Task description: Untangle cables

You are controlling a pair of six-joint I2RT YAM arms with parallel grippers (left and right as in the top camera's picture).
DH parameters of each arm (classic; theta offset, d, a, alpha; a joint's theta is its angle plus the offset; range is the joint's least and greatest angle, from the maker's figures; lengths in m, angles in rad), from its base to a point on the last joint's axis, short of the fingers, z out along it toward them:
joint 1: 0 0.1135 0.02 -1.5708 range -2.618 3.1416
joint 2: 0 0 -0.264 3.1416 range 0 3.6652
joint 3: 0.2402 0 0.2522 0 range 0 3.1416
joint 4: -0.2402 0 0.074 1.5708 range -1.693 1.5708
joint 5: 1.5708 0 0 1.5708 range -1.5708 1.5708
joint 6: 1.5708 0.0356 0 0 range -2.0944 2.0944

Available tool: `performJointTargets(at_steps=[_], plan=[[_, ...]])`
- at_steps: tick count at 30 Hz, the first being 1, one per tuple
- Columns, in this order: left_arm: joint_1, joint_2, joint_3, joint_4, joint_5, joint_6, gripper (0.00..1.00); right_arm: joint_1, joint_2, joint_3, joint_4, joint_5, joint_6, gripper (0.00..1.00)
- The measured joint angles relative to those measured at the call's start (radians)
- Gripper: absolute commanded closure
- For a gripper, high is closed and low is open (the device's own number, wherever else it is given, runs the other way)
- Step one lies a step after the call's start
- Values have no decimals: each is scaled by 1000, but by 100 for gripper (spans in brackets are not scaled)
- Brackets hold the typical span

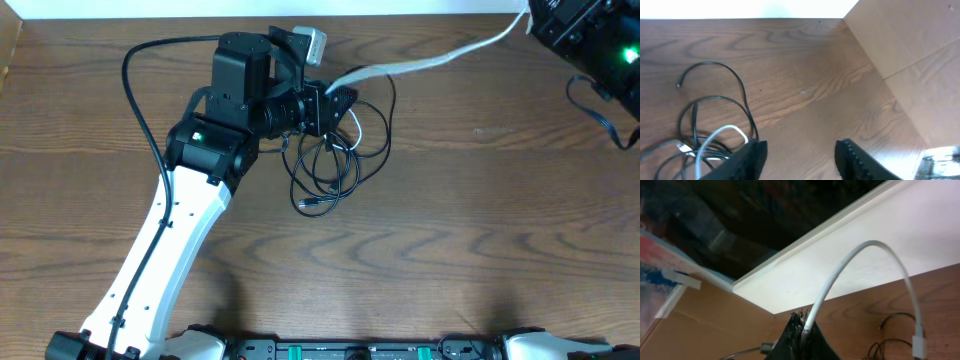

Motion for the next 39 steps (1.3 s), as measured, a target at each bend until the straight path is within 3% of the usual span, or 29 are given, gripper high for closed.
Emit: performJointTargets(at_steps=[8, 12, 13, 20, 32, 39], plan=[[0, 0, 0, 0, 38, -6, 33, 0, 20, 0, -2, 58, -24, 99], [0, 0, 0, 1, 47, 10, 3, 0, 21, 0, -1, 55, -27, 99], [0, 0, 0, 1, 59, 22, 0, 0, 21, 0, -1, 56, -28, 99], [-2, 0, 0, 0, 201, 116, 2, 0, 21, 0, -3, 119, -30, 99], [-2, 0, 0, -29, 274, 198, 2, -75, 28, 0, -37, 276, -30, 99], [-2, 0, 0, -30, 270, 211, 2, -91, 55, 0, -39, 167, -23, 99]])
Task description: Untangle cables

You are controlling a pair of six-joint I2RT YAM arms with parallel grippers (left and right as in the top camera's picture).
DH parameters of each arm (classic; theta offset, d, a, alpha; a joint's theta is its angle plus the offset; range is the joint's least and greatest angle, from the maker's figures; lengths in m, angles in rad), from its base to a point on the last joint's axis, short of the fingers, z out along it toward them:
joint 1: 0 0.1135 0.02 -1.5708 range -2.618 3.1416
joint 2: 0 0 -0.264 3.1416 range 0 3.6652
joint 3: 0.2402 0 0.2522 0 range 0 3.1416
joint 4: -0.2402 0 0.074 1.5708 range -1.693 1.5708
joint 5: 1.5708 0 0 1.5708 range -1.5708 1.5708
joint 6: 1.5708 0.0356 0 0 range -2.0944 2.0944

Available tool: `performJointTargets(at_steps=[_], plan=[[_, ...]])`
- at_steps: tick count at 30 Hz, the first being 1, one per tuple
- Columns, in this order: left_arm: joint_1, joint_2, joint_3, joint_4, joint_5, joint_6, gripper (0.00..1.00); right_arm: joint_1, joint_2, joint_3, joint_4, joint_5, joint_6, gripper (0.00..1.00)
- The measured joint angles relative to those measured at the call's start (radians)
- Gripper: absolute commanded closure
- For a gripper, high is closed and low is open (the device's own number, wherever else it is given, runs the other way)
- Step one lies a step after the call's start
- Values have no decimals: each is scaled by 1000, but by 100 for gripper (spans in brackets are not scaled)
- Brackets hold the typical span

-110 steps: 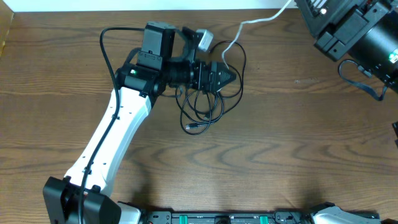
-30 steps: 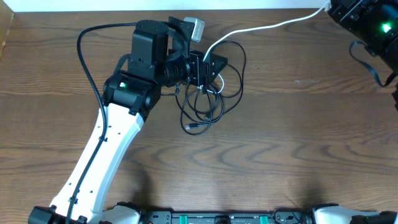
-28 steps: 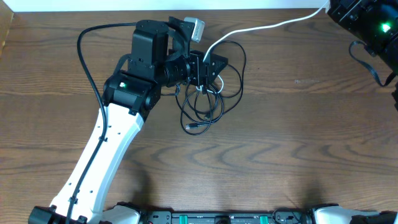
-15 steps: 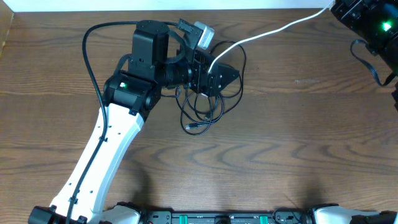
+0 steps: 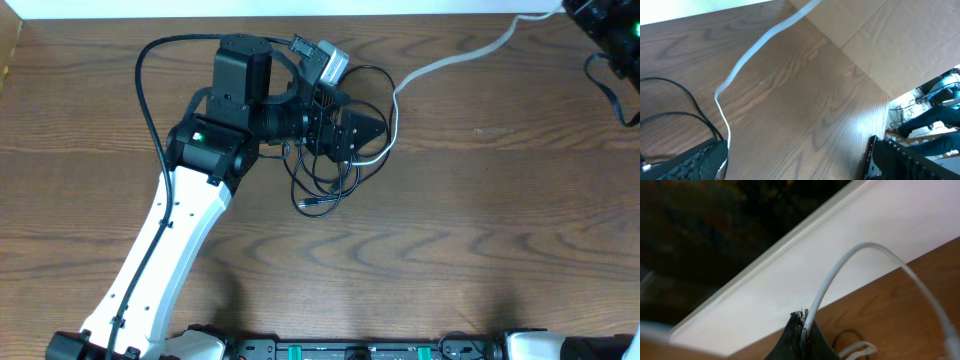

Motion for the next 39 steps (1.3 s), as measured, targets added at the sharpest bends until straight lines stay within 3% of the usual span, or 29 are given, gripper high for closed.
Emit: performJointTargets(at_steps=[11, 24, 31, 39], plan=[[0, 0, 0, 32, -71, 9, 2, 1, 5, 0, 32, -382, 79, 98], [0, 0, 0, 35, -211, 12, 3, 43, 4, 0, 279, -838, 322, 98], [0, 0, 0, 35, -237, 12, 12, 51, 4, 0, 283, -898, 367, 99], [0, 0, 0, 34, -240, 19, 42, 51, 4, 0, 283, -900, 375, 98]])
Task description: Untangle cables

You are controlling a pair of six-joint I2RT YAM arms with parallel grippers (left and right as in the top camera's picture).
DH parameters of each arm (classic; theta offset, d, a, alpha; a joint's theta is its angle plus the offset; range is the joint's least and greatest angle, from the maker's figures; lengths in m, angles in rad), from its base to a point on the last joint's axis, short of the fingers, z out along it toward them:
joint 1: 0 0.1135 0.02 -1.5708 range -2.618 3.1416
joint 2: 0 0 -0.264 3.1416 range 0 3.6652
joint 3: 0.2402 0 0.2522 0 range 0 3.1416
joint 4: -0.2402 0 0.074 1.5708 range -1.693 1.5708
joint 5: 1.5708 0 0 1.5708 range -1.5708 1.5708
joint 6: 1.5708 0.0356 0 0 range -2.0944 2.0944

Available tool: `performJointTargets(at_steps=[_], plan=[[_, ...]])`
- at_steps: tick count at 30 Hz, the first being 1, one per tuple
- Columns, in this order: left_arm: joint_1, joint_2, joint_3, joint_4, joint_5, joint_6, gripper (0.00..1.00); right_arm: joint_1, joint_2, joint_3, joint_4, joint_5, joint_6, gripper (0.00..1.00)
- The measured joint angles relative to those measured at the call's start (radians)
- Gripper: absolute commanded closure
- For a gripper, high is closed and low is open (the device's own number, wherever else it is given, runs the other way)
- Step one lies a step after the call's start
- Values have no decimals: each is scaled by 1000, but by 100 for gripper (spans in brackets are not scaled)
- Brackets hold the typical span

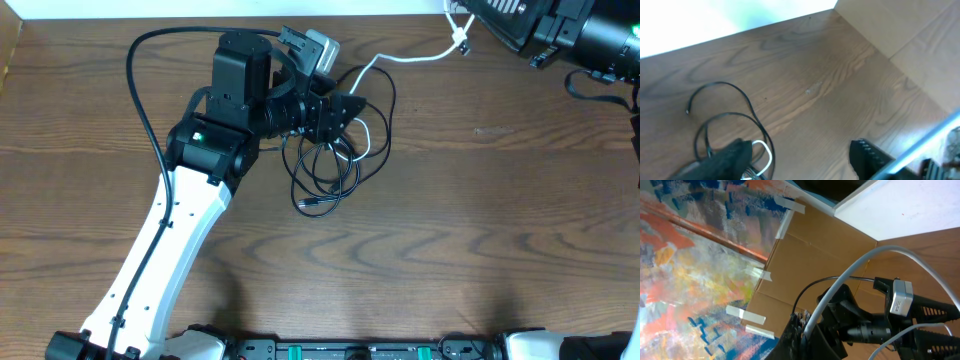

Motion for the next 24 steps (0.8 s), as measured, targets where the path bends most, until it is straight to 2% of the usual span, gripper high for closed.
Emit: performJointTargets(at_steps=[5, 10, 16, 20, 24], plan=[[0, 0, 0, -4, 0, 5, 60, 0, 0, 0, 0, 1, 0, 99], [0, 0, 0, -4, 0, 8, 62, 0, 0, 0, 0, 3, 0, 98], [0, 0, 0, -13, 0, 6, 75, -5, 0, 0, 0, 32, -2, 99], [0, 0, 0, -23, 0, 5, 90, -24, 0, 0, 0, 55, -3, 99], [0, 0, 0, -24, 0, 8, 92, -39, 0, 0, 0, 71, -13, 98]])
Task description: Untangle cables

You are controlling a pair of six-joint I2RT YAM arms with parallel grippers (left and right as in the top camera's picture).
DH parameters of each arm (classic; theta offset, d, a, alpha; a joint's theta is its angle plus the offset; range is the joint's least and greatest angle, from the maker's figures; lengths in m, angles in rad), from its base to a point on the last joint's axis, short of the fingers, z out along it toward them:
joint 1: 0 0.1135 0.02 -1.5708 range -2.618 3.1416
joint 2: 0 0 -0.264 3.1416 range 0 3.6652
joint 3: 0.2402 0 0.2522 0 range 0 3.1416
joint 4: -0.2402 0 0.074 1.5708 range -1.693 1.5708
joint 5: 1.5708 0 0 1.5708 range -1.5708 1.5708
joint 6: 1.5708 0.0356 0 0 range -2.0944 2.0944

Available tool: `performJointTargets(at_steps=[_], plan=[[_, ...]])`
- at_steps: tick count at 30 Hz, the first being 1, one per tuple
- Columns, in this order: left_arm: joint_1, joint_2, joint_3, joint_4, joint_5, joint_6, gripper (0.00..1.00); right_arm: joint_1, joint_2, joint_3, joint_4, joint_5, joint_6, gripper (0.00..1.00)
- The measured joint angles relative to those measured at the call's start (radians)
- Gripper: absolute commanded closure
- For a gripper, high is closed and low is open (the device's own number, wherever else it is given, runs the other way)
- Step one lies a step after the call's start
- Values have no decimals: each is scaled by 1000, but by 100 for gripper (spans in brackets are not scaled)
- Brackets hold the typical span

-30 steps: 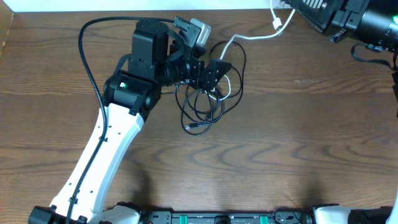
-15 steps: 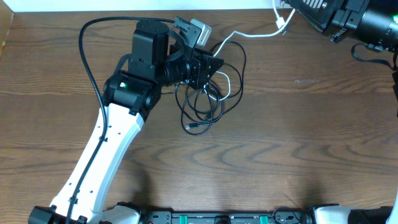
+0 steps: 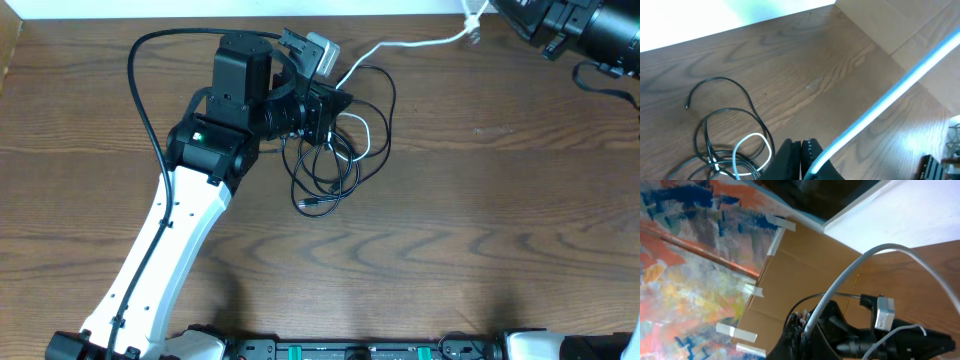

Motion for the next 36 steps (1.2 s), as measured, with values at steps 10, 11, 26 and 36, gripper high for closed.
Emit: performJointTargets(at_steps=[10, 11, 26, 36], plan=[[0, 0, 0, 31, 3, -81, 92, -6, 1, 1, -56, 42, -89, 69], [0, -2, 0, 43, 7, -98, 93, -7, 3, 3, -82, 53, -112, 52], [0, -192, 8, 234, 9, -349, 92, -11, 37, 5, -447, 334, -568, 1], [0, -208, 11, 517, -1, -680, 92, -11, 37, 5, -679, 473, -874, 1]])
